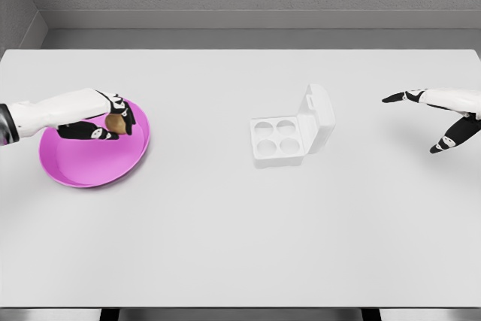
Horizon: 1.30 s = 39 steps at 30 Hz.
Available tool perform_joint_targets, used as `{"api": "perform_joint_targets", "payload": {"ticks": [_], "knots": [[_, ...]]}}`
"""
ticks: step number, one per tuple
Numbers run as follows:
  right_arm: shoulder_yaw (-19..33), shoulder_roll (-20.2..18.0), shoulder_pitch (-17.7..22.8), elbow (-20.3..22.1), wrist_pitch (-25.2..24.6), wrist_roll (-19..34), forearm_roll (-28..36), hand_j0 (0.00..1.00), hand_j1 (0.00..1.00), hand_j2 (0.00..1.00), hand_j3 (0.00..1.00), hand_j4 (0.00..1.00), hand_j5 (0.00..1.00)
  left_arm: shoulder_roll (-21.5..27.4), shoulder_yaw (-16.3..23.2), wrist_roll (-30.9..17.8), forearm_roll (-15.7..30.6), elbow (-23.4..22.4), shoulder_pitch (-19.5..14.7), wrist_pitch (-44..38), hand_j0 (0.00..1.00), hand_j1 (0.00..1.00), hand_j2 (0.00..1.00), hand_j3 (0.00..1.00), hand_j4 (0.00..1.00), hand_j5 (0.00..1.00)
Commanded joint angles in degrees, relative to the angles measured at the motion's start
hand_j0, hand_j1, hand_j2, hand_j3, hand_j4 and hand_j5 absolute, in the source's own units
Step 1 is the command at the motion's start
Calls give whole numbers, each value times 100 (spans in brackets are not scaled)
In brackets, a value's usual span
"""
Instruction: Pack egg into the box and close the box lid
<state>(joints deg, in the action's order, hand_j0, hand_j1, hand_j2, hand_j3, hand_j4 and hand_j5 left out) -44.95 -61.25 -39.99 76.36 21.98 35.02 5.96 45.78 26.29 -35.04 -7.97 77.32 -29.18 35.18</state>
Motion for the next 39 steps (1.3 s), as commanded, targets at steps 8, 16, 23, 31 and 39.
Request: {"api": "perform_joint_targets", "payload": {"ticks": [8,16,23,31,39], "knots": [[4,-10,0,2,-9,-2,28,100,100,100,100,100,100,-113,8,4,41,117,-18,-18,41,41,41,41,41,41],[4,-10,0,2,-9,-2,28,100,100,100,100,100,100,-316,8,4,24,152,-26,-18,41,41,41,41,41,41],[4,-10,0,2,-9,-2,28,100,100,100,100,100,100,-456,8,4,-12,161,-44,-18,41,41,41,41,41,41],[4,-36,0,10,-9,-2,28,100,100,100,100,100,100,-755,17,4,-47,170,-79,-18,41,41,41,41,41,41],[4,-45,0,10,-9,-2,28,100,100,100,100,100,100,-948,17,4,-161,257,-105,-18,41,41,41,41,41,41]]}}
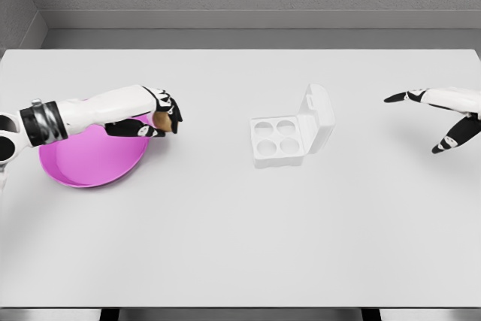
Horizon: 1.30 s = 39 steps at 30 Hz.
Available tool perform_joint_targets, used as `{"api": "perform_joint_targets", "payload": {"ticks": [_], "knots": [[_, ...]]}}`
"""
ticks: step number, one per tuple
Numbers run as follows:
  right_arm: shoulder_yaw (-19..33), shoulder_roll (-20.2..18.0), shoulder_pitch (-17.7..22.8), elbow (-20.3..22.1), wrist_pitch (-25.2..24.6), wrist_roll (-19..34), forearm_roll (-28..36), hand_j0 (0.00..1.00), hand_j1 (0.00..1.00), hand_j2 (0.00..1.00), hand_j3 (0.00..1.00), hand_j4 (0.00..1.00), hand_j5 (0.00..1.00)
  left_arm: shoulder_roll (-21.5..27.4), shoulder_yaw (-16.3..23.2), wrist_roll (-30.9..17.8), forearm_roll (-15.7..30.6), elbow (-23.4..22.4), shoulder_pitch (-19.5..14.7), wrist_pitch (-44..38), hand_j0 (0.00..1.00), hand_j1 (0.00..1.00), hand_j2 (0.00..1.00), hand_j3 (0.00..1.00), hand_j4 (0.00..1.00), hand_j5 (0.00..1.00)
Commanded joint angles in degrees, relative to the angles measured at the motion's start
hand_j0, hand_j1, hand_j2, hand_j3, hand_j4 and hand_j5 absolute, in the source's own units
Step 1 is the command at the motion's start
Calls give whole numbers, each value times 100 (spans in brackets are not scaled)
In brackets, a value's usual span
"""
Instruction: Pack egg into the box and close the box lid
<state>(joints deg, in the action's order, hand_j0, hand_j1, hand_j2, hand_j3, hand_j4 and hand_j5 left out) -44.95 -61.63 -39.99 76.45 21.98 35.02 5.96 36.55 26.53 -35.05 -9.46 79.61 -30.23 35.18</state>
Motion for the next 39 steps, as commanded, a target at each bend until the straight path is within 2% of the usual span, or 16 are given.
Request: {"api": "perform_joint_targets", "payload": {"ticks": [1,17,21,39], "knots": [[4,-16,0,-7,-10,-2,28,100,100,100,100,100,100,-34,-7,5,-12,37,0,-18,41,41,41,41,41,41],[4,-51,-9,-7,-10,-2,28,100,100,100,100,100,100,-280,1,5,-126,301,0,-18,41,41,41,41,41,41],[4,-43,-9,-183,-10,-2,28,100,100,100,100,100,100,-438,1,5,-275,301,-9,-18,41,41,41,41,41,41],[-5,98,-114,-104,-10,-2,19,100,100,100,100,100,100,-1413,186,5,-882,275,-167,-18,41,41,41,41,41,41]]}}
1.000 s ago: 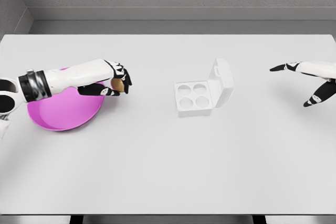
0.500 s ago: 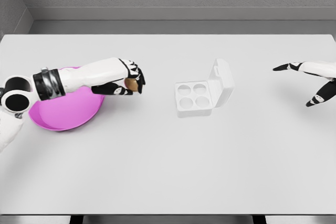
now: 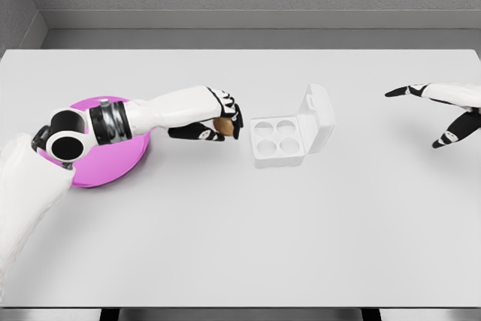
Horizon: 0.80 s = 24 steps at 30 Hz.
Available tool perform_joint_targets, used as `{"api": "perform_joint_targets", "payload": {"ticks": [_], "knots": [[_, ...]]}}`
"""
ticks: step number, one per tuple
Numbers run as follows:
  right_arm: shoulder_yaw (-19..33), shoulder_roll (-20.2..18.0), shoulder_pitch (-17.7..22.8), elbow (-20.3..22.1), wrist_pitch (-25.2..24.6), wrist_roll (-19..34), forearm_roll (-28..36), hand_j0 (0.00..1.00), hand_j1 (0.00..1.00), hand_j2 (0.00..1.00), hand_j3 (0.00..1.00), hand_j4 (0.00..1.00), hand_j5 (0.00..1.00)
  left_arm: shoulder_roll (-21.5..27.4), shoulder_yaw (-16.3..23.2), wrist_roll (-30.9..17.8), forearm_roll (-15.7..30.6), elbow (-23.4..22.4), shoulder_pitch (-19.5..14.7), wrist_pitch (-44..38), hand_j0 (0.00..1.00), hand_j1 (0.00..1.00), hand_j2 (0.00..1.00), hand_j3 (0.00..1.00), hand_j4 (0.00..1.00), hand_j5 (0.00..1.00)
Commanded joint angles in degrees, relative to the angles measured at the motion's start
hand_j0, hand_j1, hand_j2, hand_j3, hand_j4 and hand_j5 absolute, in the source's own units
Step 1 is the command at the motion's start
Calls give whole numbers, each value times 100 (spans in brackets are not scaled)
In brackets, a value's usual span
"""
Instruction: Pack egg into the box and close the box lid
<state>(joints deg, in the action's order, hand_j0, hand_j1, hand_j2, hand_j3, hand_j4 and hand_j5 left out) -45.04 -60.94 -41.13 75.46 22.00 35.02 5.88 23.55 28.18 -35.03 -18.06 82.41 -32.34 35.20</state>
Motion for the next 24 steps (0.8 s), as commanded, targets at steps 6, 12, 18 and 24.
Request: {"api": "perform_joint_targets", "payload": {"ticks": [6,12,18,24], "knots": [[-5,30,-9,-22,-12,-2,27,100,100,100,100,100,100,-289,205,3,-39,-50,-88,-20,41,41,41,41,41,41],[-5,21,-35,-31,-12,-2,27,100,100,100,100,100,100,-685,214,3,-268,-304,-202,-20,41,41,41,41,41,41],[-5,21,-35,-40,-12,-2,27,100,100,100,100,100,100,-1019,206,3,-259,-612,-281,-20,41,41,41,41,41,41],[-5,12,-44,-40,-12,-2,27,100,100,100,100,100,100,-1186,197,3,4,-1008,-334,-20,41,41,41,41,41,41]]}}
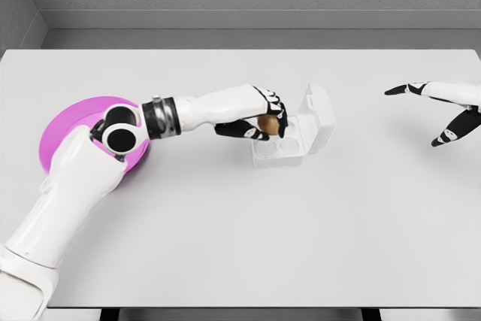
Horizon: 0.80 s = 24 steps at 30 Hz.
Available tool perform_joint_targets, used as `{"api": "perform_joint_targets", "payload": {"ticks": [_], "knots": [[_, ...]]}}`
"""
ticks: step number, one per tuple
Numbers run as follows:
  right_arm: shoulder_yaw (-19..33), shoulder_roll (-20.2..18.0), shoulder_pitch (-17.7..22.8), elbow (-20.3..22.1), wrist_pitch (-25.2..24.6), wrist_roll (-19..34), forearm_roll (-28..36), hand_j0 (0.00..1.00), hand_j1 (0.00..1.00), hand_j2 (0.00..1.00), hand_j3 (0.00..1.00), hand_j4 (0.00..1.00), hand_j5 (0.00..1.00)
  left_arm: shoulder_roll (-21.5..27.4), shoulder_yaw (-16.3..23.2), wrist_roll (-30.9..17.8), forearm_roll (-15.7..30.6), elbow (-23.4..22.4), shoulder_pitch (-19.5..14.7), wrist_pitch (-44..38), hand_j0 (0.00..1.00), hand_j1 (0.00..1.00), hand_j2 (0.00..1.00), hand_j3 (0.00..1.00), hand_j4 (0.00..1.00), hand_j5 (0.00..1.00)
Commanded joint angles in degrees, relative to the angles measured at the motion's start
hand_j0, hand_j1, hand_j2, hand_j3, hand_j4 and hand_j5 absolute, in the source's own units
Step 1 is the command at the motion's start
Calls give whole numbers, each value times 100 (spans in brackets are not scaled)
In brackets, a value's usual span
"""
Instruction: Pack egg into the box and close the box lid
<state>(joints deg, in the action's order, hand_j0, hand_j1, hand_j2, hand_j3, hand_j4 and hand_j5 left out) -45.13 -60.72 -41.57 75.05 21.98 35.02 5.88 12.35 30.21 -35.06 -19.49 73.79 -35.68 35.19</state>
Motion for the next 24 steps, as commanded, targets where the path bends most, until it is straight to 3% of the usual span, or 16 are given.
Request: {"api": "perform_joint_targets", "payload": {"ticks": [1,9,24], "knots": [[4,-10,0,1,-10,-2,27,100,100,100,100,100,100,-84,-6,6,253,-198,-9,-19,41,41,41,41,41,41],[4,-10,0,-34,-10,-2,27,100,100,100,100,100,100,-233,-6,6,965,-664,-26,-19,39,39,39,39,39,39],[4,-10,0,-34,-10,-2,27,100,100,100,100,100,100,-233,20,6,1677,-1095,18,-19,39,39,39,39,39,39]]}}
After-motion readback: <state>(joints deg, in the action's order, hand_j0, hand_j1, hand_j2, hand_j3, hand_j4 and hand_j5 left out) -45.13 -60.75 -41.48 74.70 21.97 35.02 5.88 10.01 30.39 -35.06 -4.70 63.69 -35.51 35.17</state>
